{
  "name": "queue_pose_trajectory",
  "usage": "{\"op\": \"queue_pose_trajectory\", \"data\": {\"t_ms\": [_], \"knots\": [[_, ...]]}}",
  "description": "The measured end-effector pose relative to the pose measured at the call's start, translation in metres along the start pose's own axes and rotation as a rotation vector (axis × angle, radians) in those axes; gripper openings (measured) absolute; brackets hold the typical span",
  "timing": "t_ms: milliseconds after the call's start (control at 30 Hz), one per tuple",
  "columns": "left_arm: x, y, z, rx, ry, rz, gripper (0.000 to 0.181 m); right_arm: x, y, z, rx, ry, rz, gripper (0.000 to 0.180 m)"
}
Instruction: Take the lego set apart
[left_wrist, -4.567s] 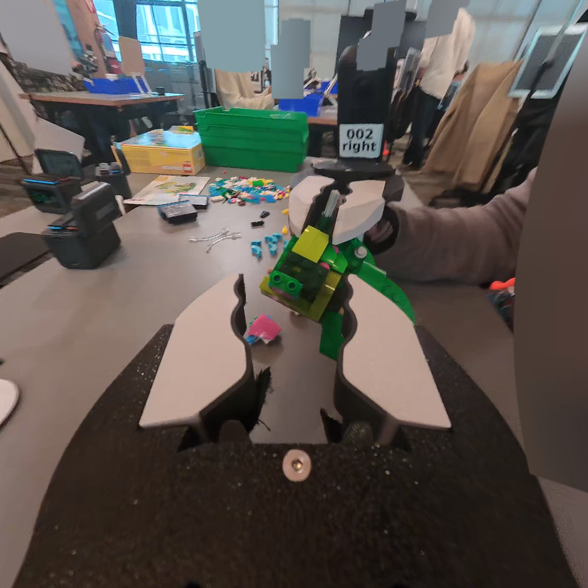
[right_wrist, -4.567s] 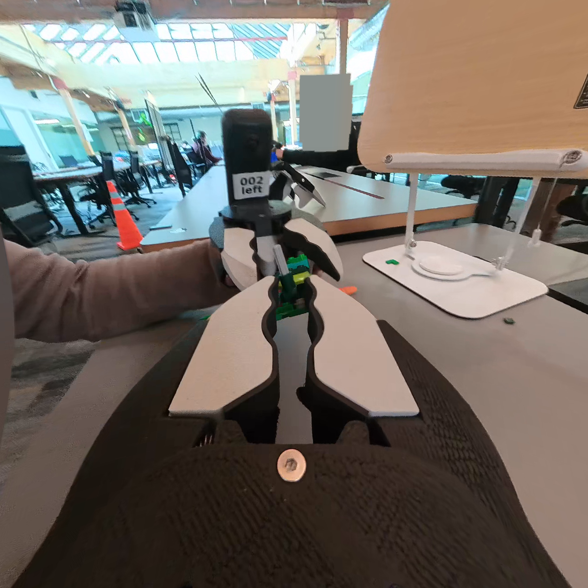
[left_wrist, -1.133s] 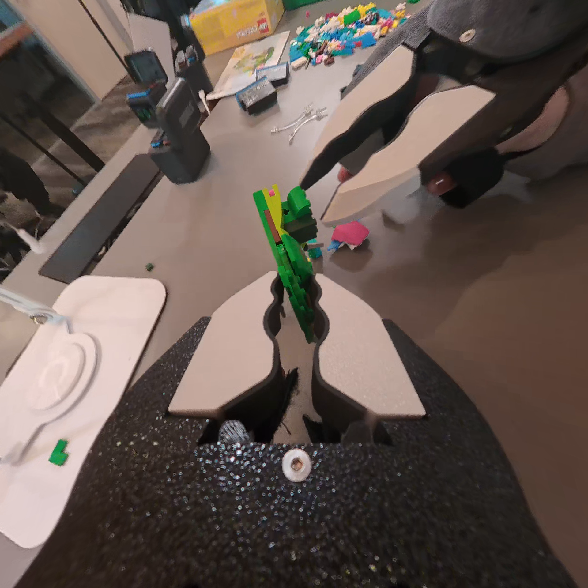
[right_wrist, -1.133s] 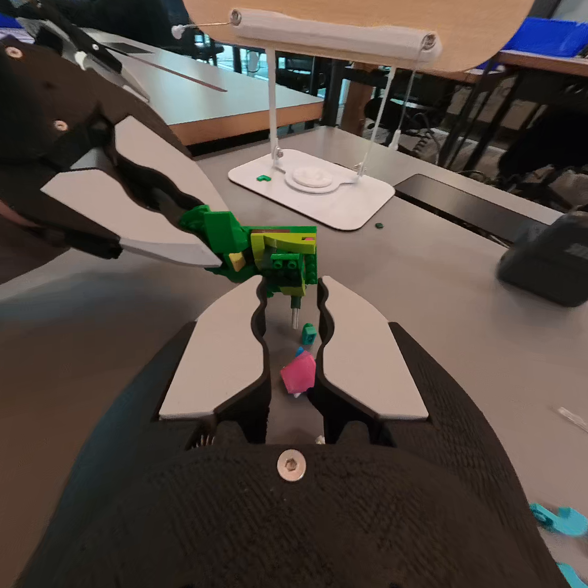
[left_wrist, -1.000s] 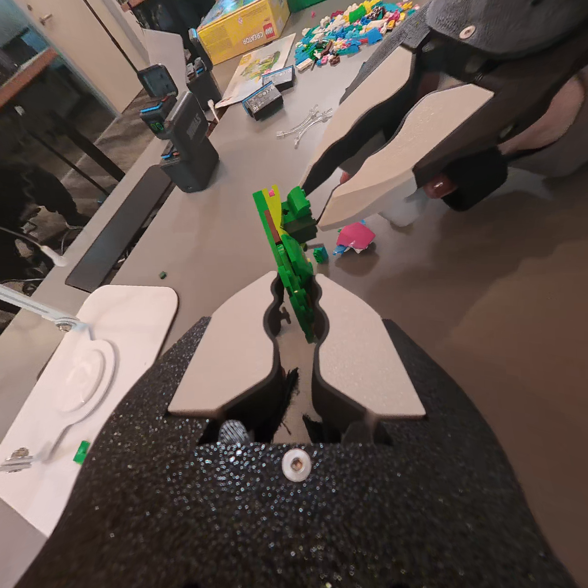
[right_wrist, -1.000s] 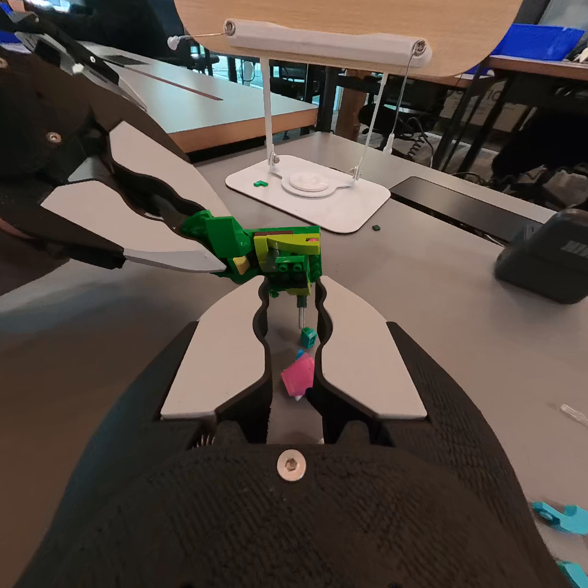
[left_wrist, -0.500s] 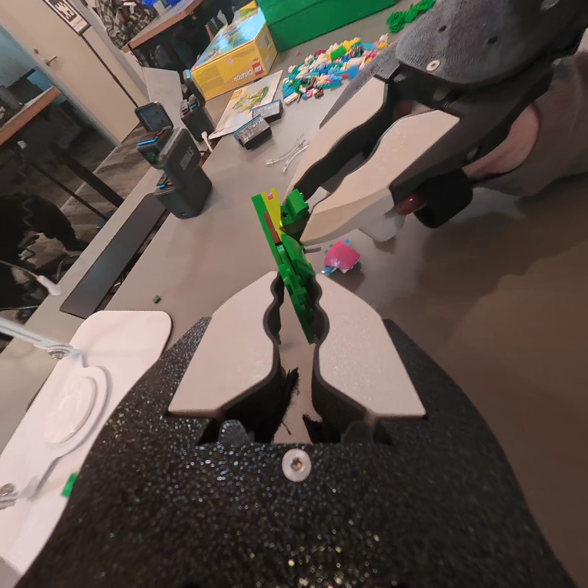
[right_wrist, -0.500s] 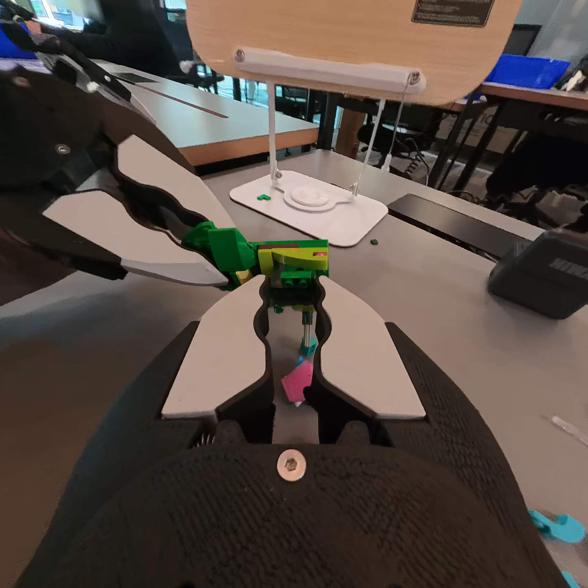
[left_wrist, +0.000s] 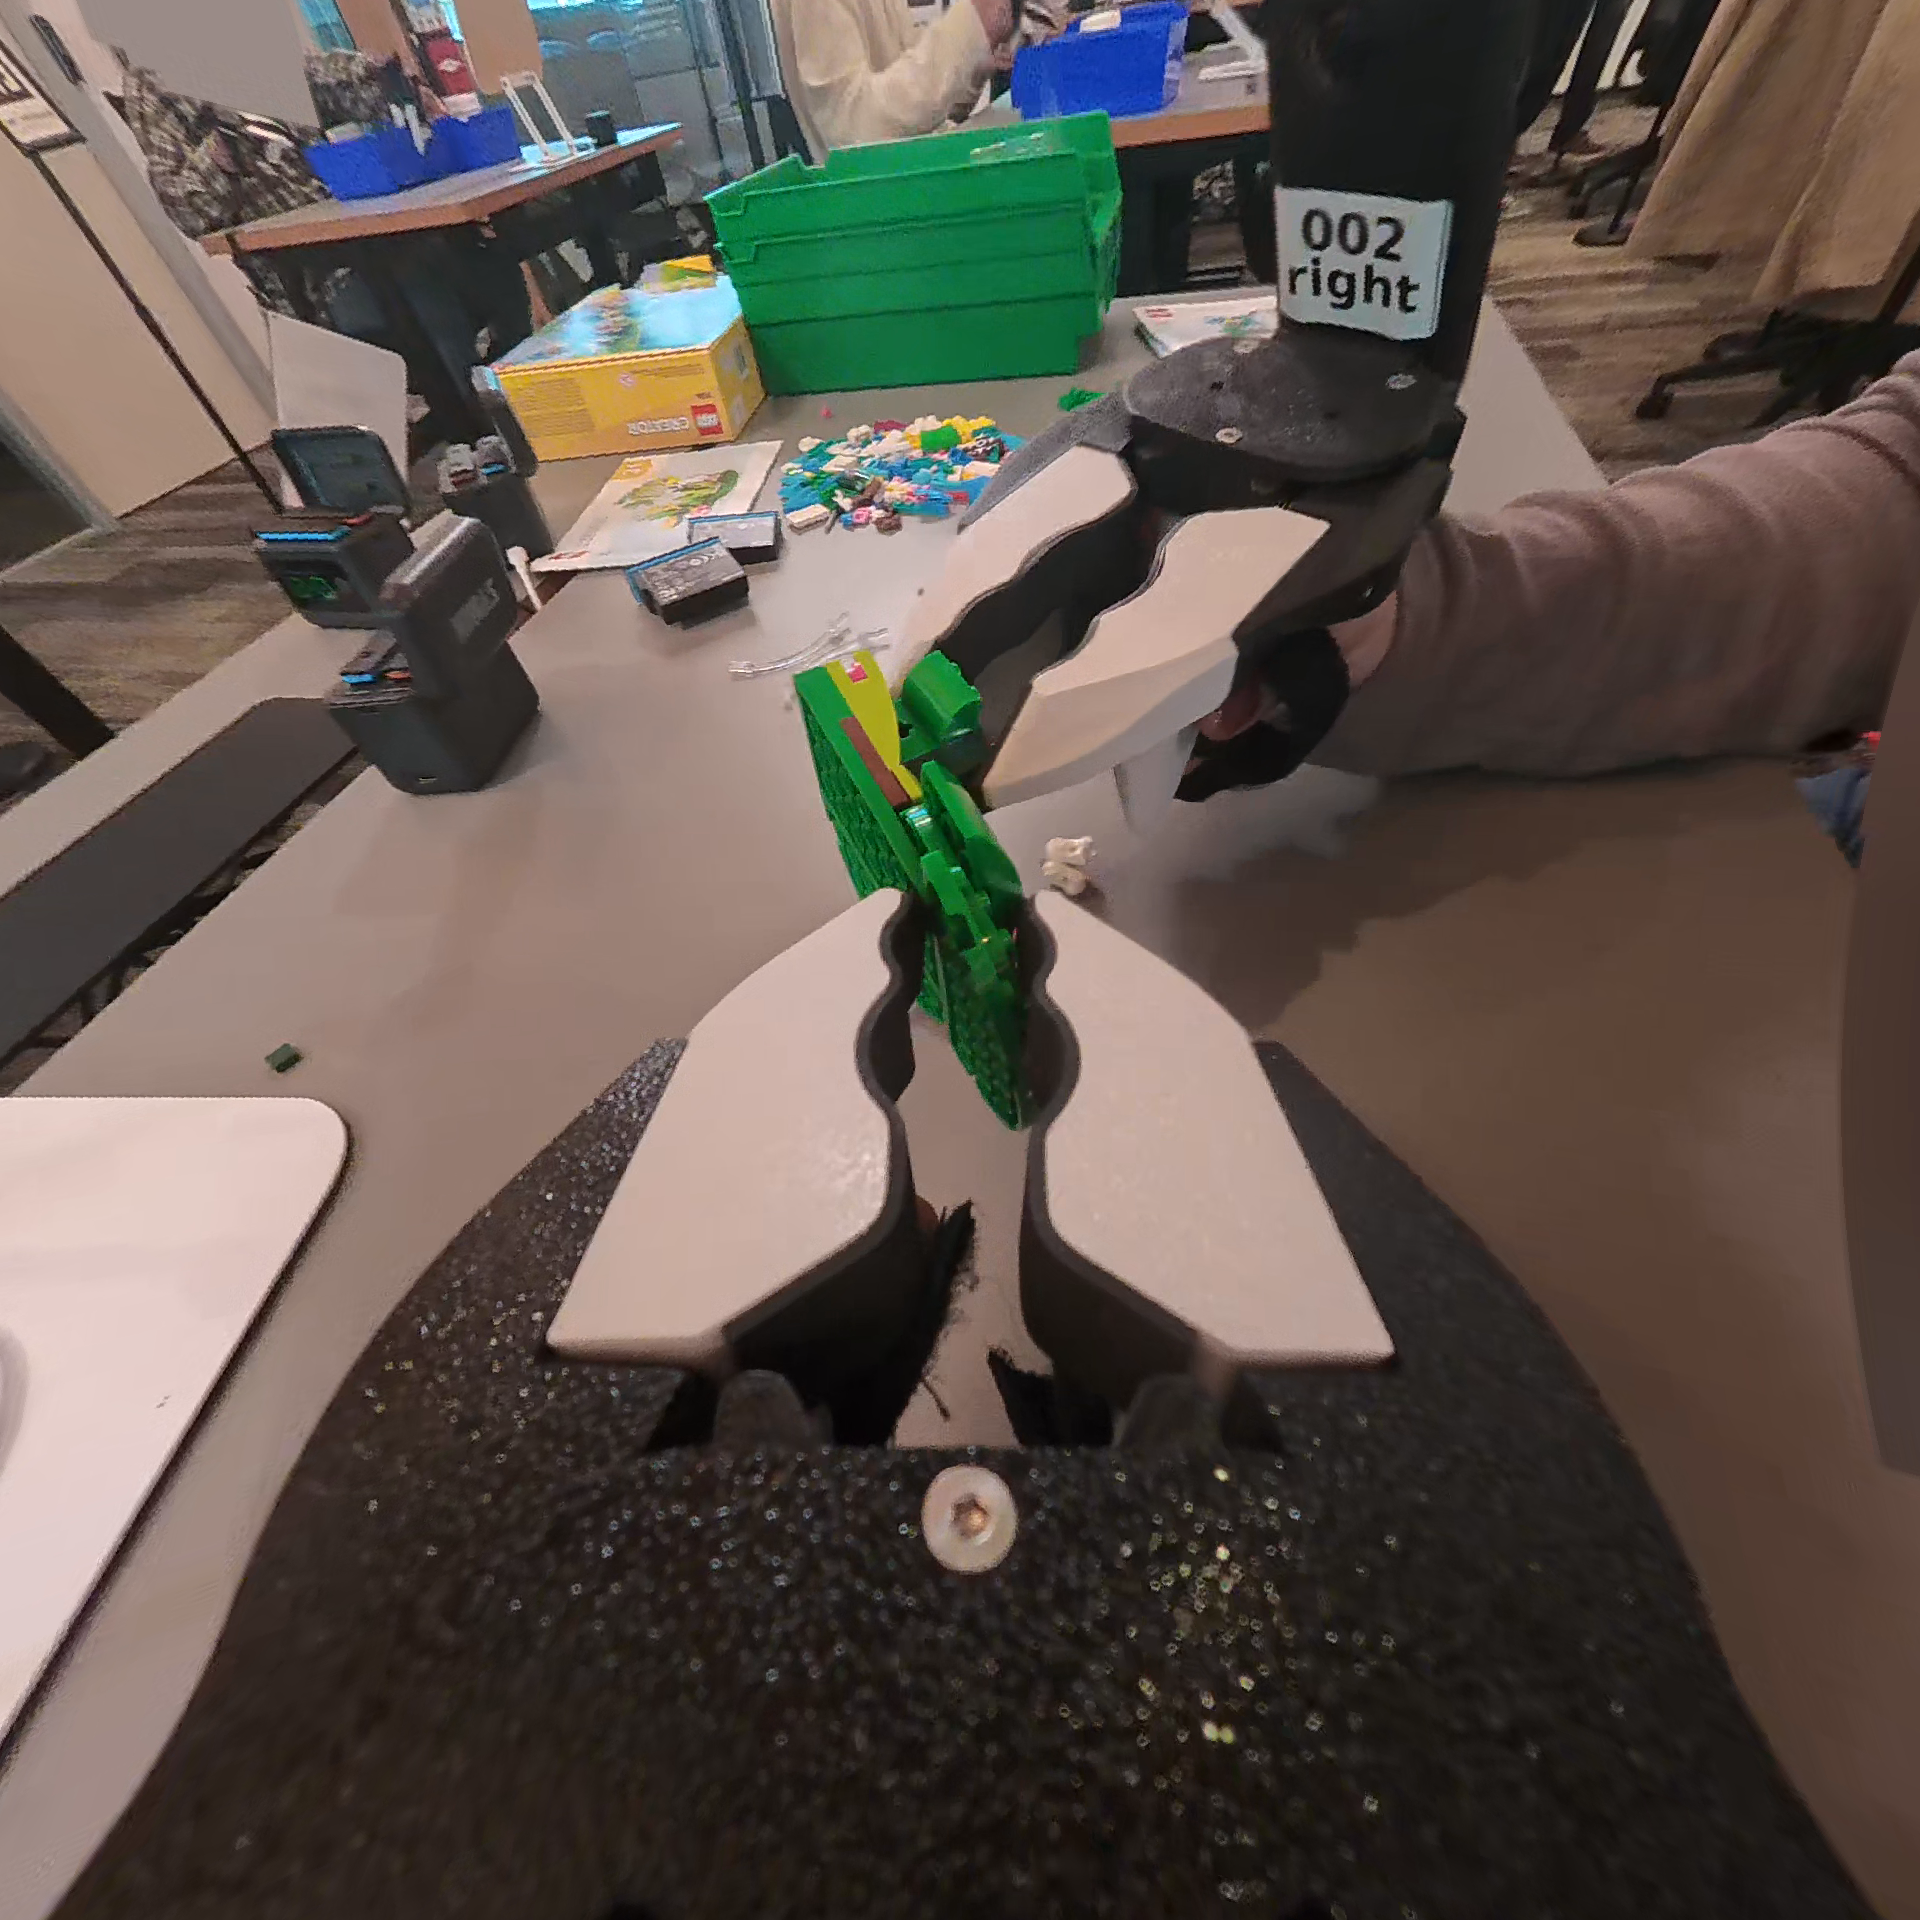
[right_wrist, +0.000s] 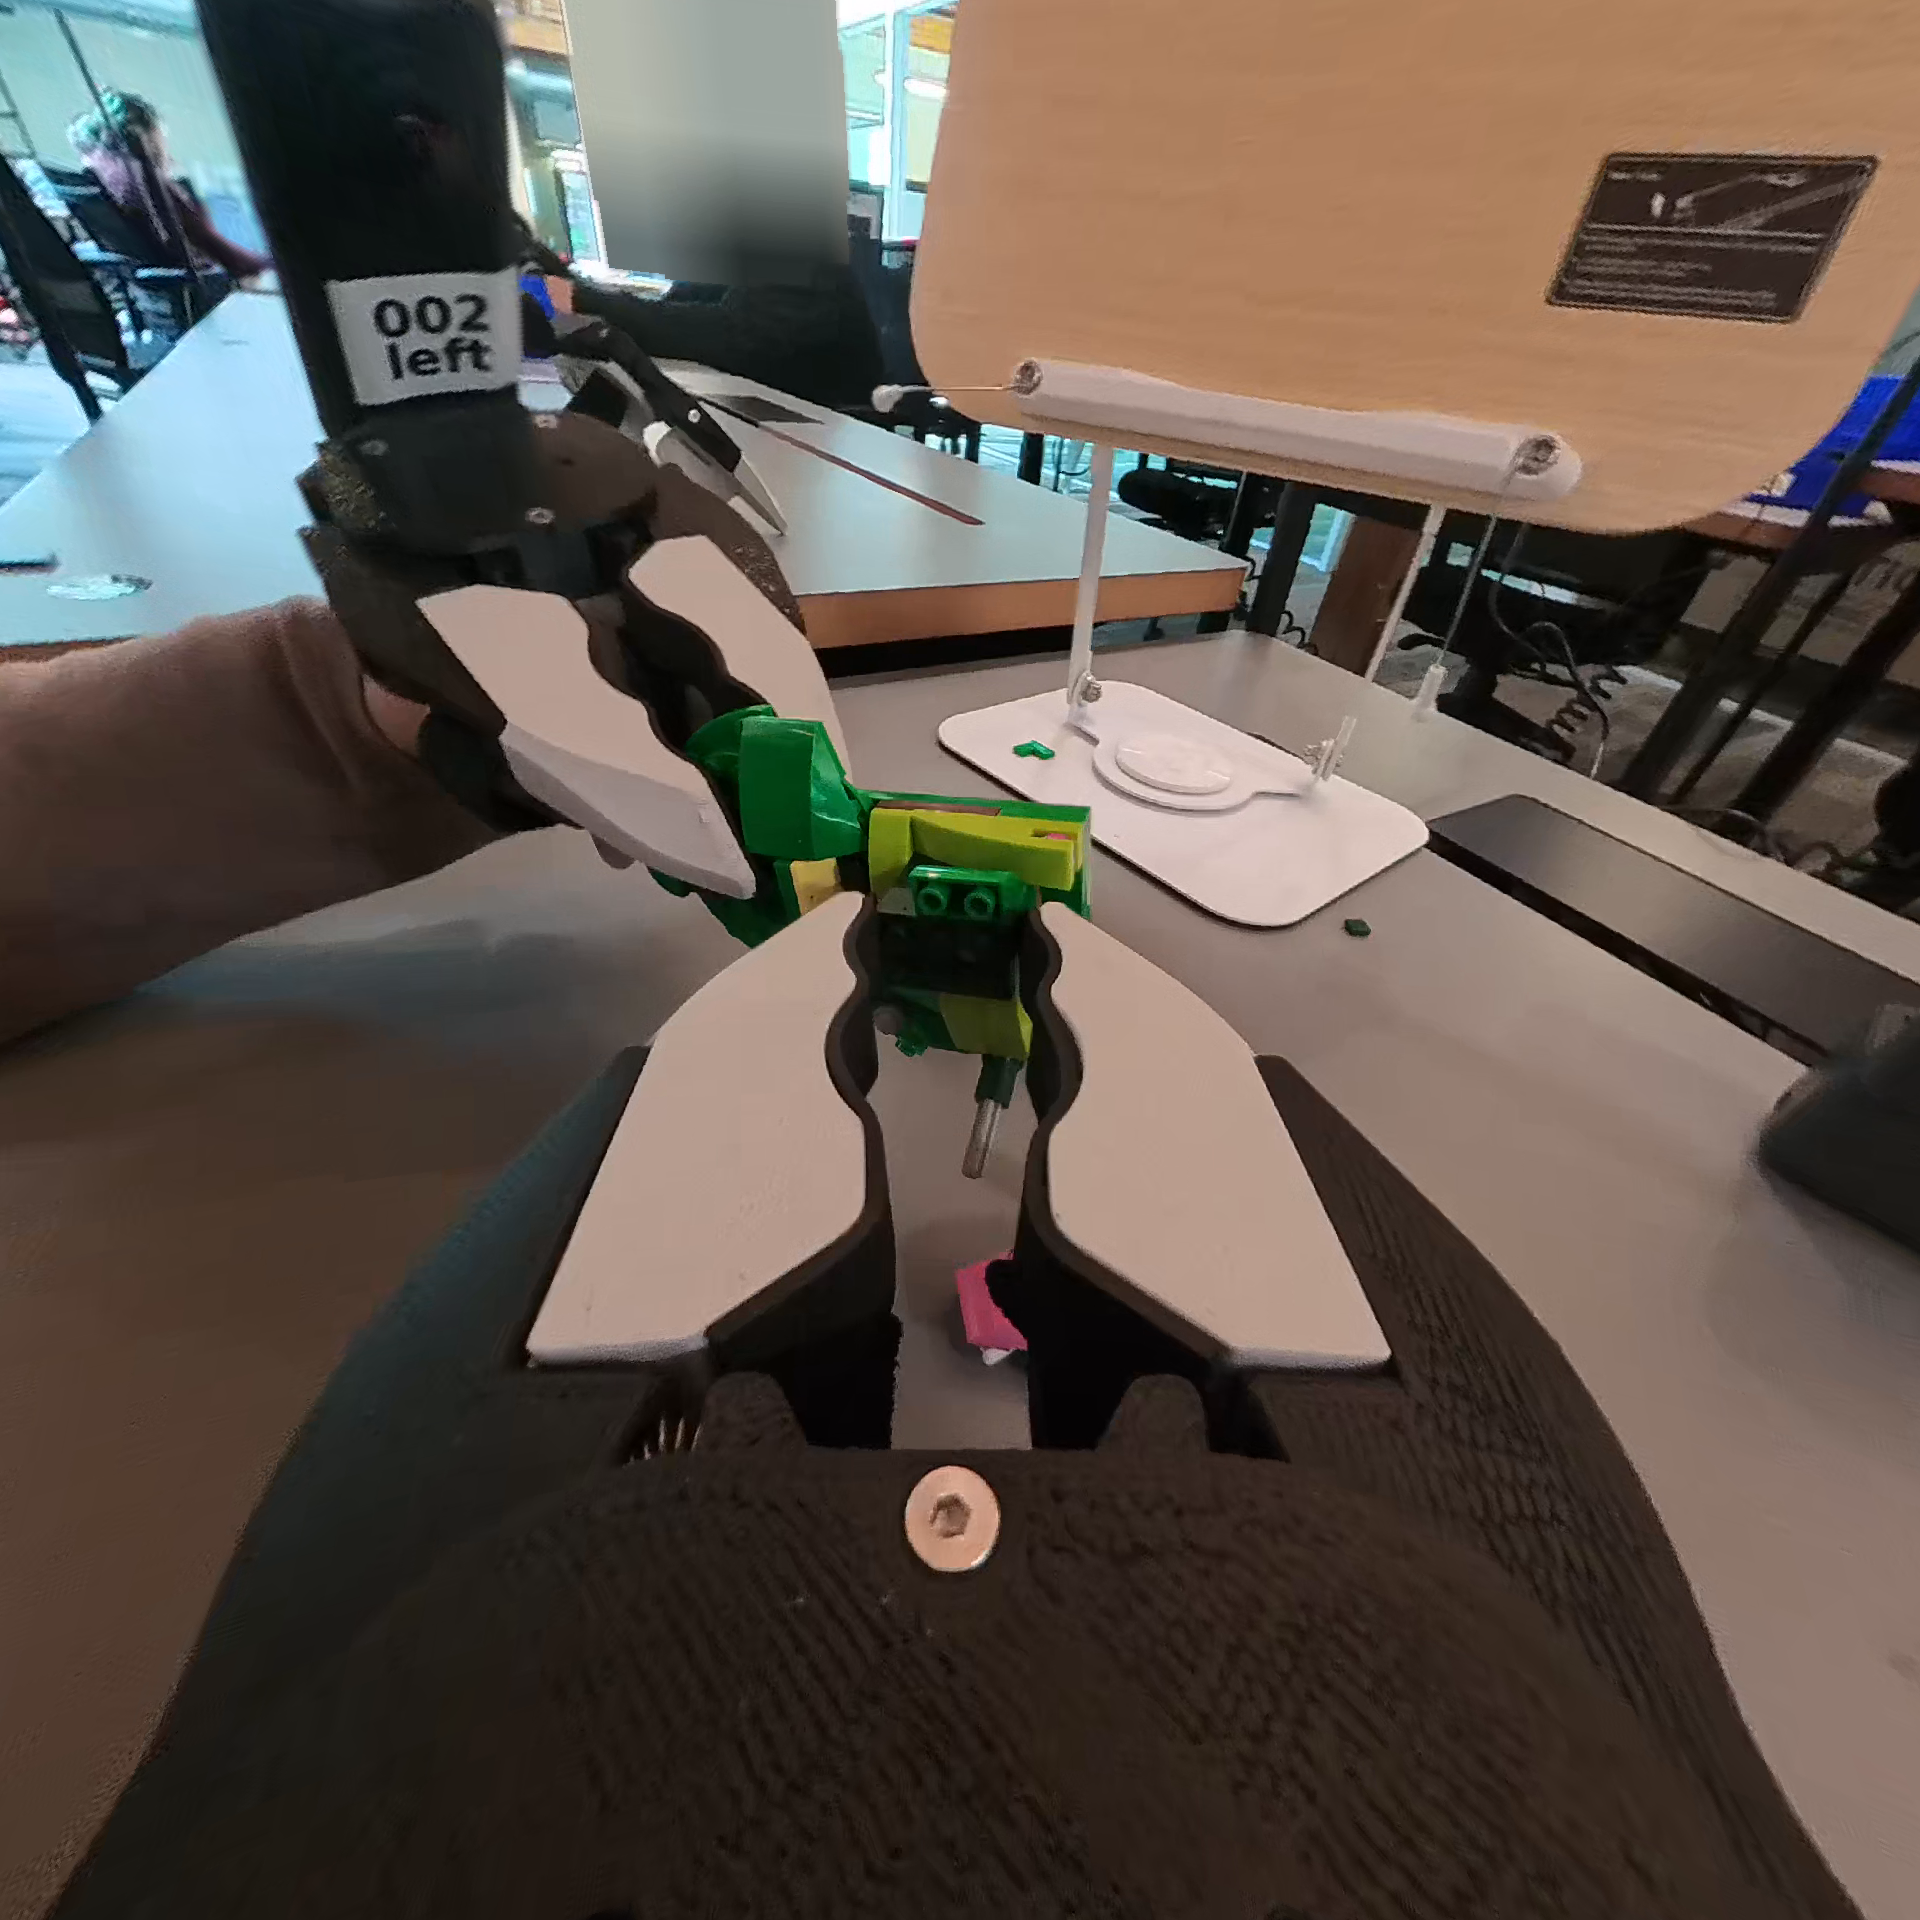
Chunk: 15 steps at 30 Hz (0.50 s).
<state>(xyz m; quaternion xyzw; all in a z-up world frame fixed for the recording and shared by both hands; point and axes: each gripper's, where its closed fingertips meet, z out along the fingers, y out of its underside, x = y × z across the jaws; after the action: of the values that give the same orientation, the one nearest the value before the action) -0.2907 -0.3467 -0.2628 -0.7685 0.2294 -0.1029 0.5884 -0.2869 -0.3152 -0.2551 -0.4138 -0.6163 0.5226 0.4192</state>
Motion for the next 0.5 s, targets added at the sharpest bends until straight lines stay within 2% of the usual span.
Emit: {"op": "queue_pose_trajectory", "data": {"t_ms": [267,333,433,500], "knots": [[0.011,0.006,-0.008,0.013,0.154,-0.134,0.016,-0.018,-0.003,-0.009,0.013,-0.167,-0.045,0.021],[0.009,0.006,-0.013,0.028,0.151,-0.130,0.015,-0.016,-0.012,-0.016,0.076,-0.192,-0.006,0.004],[0.010,0.014,-0.013,-0.029,0.144,-0.089,0.015,-0.008,-0.018,-0.021,0.091,-0.199,0.075,0.036],[0.019,0.018,-0.008,-0.062,0.183,-0.059,0.015,-0.014,-0.007,-0.019,0.025,-0.259,0.123,0.041]]}}
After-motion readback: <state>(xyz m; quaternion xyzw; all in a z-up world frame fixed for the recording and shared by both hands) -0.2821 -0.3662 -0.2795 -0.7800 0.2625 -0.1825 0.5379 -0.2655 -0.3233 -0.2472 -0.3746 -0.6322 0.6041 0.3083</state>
